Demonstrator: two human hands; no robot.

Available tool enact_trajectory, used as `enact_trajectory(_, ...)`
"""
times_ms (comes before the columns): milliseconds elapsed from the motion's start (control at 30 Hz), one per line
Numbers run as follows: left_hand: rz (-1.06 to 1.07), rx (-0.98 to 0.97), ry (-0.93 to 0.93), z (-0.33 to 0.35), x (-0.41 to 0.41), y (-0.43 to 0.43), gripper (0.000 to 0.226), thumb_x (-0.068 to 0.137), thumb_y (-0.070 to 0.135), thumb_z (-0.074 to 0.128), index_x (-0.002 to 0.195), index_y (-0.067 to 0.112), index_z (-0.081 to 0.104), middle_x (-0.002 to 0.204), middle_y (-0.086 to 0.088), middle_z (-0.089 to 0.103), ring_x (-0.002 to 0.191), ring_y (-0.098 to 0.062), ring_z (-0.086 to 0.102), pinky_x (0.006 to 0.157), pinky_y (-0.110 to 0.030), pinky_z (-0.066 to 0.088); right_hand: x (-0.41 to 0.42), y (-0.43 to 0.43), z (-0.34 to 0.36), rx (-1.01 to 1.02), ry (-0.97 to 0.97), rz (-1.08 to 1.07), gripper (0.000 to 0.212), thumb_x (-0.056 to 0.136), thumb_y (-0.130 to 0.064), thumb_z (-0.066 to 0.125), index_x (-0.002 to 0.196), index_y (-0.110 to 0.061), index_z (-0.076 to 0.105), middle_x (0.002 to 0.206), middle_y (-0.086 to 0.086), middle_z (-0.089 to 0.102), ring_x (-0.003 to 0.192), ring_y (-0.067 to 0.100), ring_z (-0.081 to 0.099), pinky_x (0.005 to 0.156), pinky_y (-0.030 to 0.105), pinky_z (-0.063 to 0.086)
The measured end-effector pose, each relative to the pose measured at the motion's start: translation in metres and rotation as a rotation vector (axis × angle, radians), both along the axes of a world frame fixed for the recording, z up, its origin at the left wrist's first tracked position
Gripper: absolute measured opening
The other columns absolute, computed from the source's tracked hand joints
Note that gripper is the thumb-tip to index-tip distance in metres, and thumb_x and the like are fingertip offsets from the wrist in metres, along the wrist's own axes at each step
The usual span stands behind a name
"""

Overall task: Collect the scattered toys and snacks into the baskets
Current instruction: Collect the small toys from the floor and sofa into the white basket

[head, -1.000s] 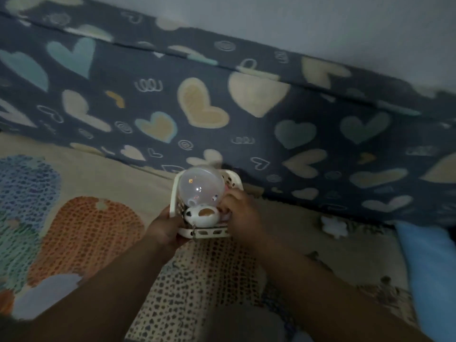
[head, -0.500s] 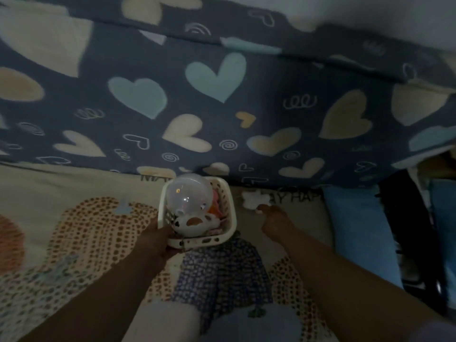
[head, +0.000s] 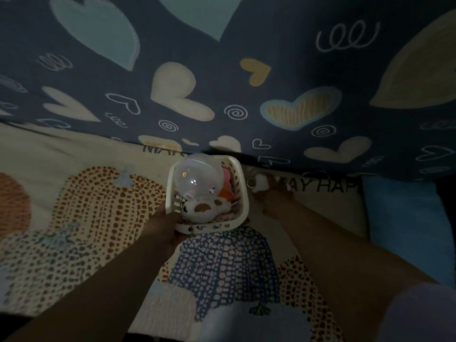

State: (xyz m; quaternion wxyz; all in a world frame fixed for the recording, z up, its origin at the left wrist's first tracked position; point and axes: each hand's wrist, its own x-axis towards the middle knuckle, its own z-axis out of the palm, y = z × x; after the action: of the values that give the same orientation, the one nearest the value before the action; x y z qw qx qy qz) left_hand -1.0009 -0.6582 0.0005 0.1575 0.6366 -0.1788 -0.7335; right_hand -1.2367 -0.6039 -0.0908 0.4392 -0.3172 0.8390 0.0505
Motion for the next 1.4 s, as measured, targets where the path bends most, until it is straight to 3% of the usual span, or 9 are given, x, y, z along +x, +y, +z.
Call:
enact_trajectory(267, 0.053, -0.047, -0.027, 0.000, 0.000, -0.002, 0.046, 0.090, -0.012, 0.037, 0.123, 0.014, 0.055, 0.093, -0.014, 0.064, 0.078, -0.031, 0.061, 0.059, -0.037, 0.057, 0.004, -0.009, 0.056, -0.606, 0.001, -0.376, 0.026, 0.091, -0.017, 0.056, 0.107, -0.021, 0.036, 0.104, 0.012, 0.057, 0.080, 0.028, 0.056, 0.064, 0.036, 0.045)
enact_trajectory(400, 0.109, -0.046, -0.043, 0.014, 0.005, -0.009, 0.051, 0.089, -0.012, 0.040, 0.127, 0.019, 0.053, 0.093, -0.009, 0.064, 0.079, -0.028, 0.061, 0.052, -0.030, 0.058, 0.033, -0.044, 0.112, -0.849, -0.254, -0.356, 0.051, 0.092, -0.014, 0.055, 0.139, -0.024, 0.037, 0.131, 0.002, 0.050, 0.116, 0.017, 0.050, 0.092, 0.030, 0.043)
enact_trajectory(600, 0.150, -0.068, -0.028, 0.045, 0.034, -0.020, 0.048, 0.089, -0.012, 0.037, 0.128, 0.012, 0.051, 0.090, -0.010, 0.060, 0.076, -0.028, 0.058, 0.050, -0.029, 0.056, 0.093, -0.074, 0.130, -0.423, -0.011, 0.223, 0.044, 0.100, -0.030, 0.037, 0.144, -0.030, 0.034, 0.158, -0.006, 0.010, 0.142, 0.025, 0.013, 0.113, 0.042, 0.019)
enact_trajectory(700, 0.165, -0.090, -0.018, 0.061, 0.066, -0.029, 0.049, 0.090, -0.011, 0.037, 0.131, 0.010, 0.049, 0.091, -0.012, 0.060, 0.077, -0.029, 0.058, 0.059, -0.036, 0.056, 0.115, -0.092, 0.147, -0.519, -0.409, -0.150, 0.040, 0.098, -0.026, 0.044, 0.138, -0.028, 0.046, 0.159, -0.005, 0.011, 0.145, 0.016, 0.016, 0.116, 0.030, 0.018)
enact_trajectory(833, 0.228, -0.141, -0.006, 0.086, 0.113, -0.043, 0.045, 0.089, -0.010, 0.039, 0.124, 0.014, 0.054, 0.088, -0.014, 0.062, 0.073, -0.032, 0.059, 0.056, -0.038, 0.056, 0.152, -0.120, 0.175, -0.515, -0.708, -0.771, 0.025, 0.094, -0.042, 0.049, 0.113, -0.030, 0.060, 0.128, 0.004, 0.059, 0.119, 0.025, 0.054, 0.106, 0.043, 0.041)
enact_trajectory(1067, 0.318, -0.196, -0.042, 0.144, 0.225, -0.061, 0.039, 0.087, -0.011, 0.039, 0.105, 0.018, 0.057, 0.079, -0.012, 0.061, 0.064, -0.028, 0.056, 0.054, -0.032, 0.052, 0.255, -0.167, 0.205, -0.323, -0.517, -0.309, 0.028, 0.083, -0.045, 0.060, 0.074, -0.018, 0.061, 0.090, 0.011, 0.069, 0.079, 0.027, 0.065, 0.070, 0.038, 0.055)
enact_trajectory(1233, 0.462, -0.158, -0.124, 0.190, 0.332, -0.058, 0.011, 0.092, 0.003, 0.046, 0.093, 0.004, 0.057, 0.075, -0.015, 0.059, 0.064, -0.027, 0.057, 0.055, -0.033, 0.056, 0.370, -0.181, 0.262, -0.393, -0.460, -0.099, 0.026, 0.093, -0.038, 0.050, 0.077, -0.018, 0.057, 0.079, 0.005, 0.064, 0.079, 0.028, 0.061, 0.064, 0.032, 0.050)
enact_trajectory(1333, 0.470, -0.133, -0.108, 0.218, 0.390, -0.050, 0.022, 0.095, 0.028, 0.049, 0.085, 0.010, 0.058, 0.076, -0.011, 0.060, 0.069, -0.025, 0.059, 0.074, -0.033, 0.047, 0.424, -0.193, 0.264, -0.440, -0.359, 0.007, 0.052, 0.072, -0.067, 0.044, 0.089, -0.021, 0.063, 0.081, 0.009, 0.068, 0.080, 0.034, 0.064, 0.072, 0.046, 0.054)
enact_trajectory(1400, 0.423, -0.087, -0.067, 0.232, 0.425, -0.044, 0.043, 0.093, 0.051, 0.045, 0.092, 0.011, 0.059, 0.084, -0.010, 0.064, 0.073, -0.023, 0.062, 0.074, -0.030, 0.045, 0.464, -0.191, 0.285, -0.466, -0.386, 0.029, 0.043, 0.086, -0.050, 0.048, 0.101, -0.013, 0.064, 0.082, 0.011, 0.064, 0.078, 0.031, 0.061, 0.063, 0.034, 0.049)
